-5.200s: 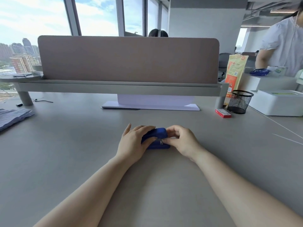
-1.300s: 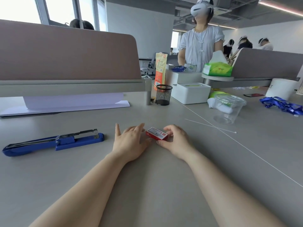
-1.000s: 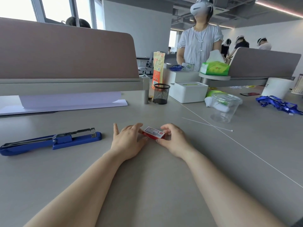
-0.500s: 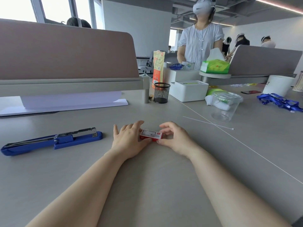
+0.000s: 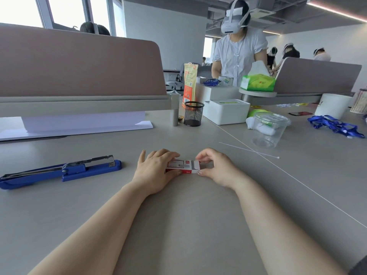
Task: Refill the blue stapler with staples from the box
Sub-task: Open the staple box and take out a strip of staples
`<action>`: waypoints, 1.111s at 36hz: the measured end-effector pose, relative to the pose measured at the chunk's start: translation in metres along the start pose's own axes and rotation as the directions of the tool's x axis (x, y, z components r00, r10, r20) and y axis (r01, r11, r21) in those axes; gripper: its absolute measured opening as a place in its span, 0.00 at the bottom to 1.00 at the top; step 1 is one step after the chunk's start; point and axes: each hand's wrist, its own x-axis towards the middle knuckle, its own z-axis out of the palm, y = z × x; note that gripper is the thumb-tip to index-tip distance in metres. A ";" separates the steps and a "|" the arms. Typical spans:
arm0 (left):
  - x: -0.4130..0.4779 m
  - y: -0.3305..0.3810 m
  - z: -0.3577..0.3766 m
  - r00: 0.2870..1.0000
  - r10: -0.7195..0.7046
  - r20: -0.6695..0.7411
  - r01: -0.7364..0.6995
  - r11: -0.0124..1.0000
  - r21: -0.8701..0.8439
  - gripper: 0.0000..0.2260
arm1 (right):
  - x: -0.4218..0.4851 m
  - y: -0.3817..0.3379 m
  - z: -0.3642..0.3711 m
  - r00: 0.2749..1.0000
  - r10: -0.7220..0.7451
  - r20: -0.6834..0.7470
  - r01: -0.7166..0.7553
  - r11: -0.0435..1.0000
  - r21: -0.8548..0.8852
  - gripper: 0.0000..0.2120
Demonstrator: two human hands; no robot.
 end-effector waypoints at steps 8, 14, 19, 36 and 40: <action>0.001 -0.003 0.001 0.999 0.011 -0.039 -0.013 0.999 -0.043 0.20 | -0.002 0.007 -0.010 1.000 0.025 -0.003 -0.025 0.999 0.034 0.19; 0.002 -0.005 0.002 0.998 0.035 -0.061 -0.039 0.997 -0.067 0.19 | -0.002 0.001 -0.008 0.999 -0.014 -0.046 0.015 1.000 0.011 0.15; 0.002 -0.005 0.003 0.996 0.039 -0.076 -0.044 0.996 -0.072 0.19 | 0.005 0.005 -0.005 0.987 -0.110 -0.115 0.092 0.984 -0.151 0.06; 0.003 -0.004 0.005 0.995 0.046 -0.088 -0.052 0.996 -0.068 0.19 | 0.004 -0.001 -0.002 0.988 -0.116 -0.098 0.086 0.960 -0.267 0.08; 0.003 -0.004 0.005 0.995 0.044 -0.090 -0.050 0.997 -0.062 0.19 | 0.004 -0.003 -0.001 0.989 -0.125 -0.080 0.099 0.957 -0.274 0.09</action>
